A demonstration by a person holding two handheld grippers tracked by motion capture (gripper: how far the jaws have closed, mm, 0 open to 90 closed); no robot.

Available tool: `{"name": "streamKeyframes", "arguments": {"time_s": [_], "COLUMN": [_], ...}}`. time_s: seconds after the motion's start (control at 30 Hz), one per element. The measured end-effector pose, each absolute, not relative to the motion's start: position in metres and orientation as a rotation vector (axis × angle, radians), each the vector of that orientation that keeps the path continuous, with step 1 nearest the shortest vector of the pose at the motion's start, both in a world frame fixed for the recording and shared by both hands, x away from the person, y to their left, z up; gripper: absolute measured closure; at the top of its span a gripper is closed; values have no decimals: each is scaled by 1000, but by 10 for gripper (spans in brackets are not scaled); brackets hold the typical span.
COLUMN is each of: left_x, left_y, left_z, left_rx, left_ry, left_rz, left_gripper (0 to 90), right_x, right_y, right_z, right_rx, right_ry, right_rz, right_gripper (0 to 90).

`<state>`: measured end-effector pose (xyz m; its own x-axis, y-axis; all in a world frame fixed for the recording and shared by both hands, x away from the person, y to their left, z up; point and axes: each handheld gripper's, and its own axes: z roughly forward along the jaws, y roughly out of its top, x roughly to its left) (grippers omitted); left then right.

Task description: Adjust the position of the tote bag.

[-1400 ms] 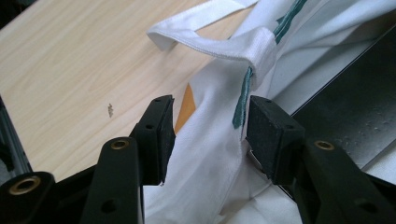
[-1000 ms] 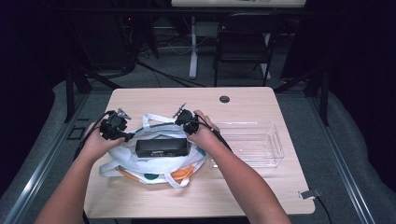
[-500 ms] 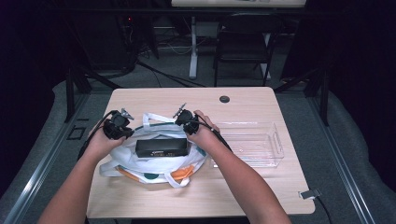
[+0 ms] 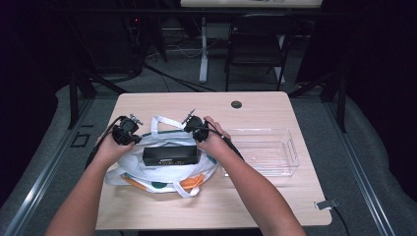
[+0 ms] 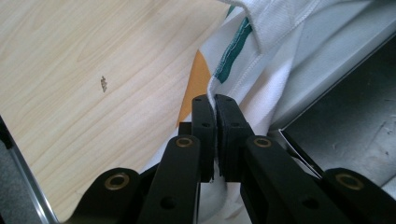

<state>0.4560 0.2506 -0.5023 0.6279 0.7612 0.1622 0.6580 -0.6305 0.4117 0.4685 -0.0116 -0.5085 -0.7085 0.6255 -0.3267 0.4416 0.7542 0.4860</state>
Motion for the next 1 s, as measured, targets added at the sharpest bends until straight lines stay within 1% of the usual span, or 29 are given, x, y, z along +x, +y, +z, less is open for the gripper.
{"name": "streamKeyframes", "arguments": {"time_s": [0.5,0.73,0.93,1.0], "left_x": [465,466,465,465], "left_y": [247,247,247,247], "left_z": [-516,-517,-517,-516], "left_rx": [2570,2567,2567,2563], "left_ry": [1190,1199,1199,1202], "left_rz": [430,424,427,427], "left_gripper": [872,871,871,871], "right_x": [469,466,459,456], "right_y": [-10,-13,-18,-20], "right_z": [-509,-504,-492,-488], "right_rx": [814,841,830,825], "right_ry": [2468,2465,2460,2457], "right_rz": [517,564,622,637], "right_gripper": [806,720,638,624]}}
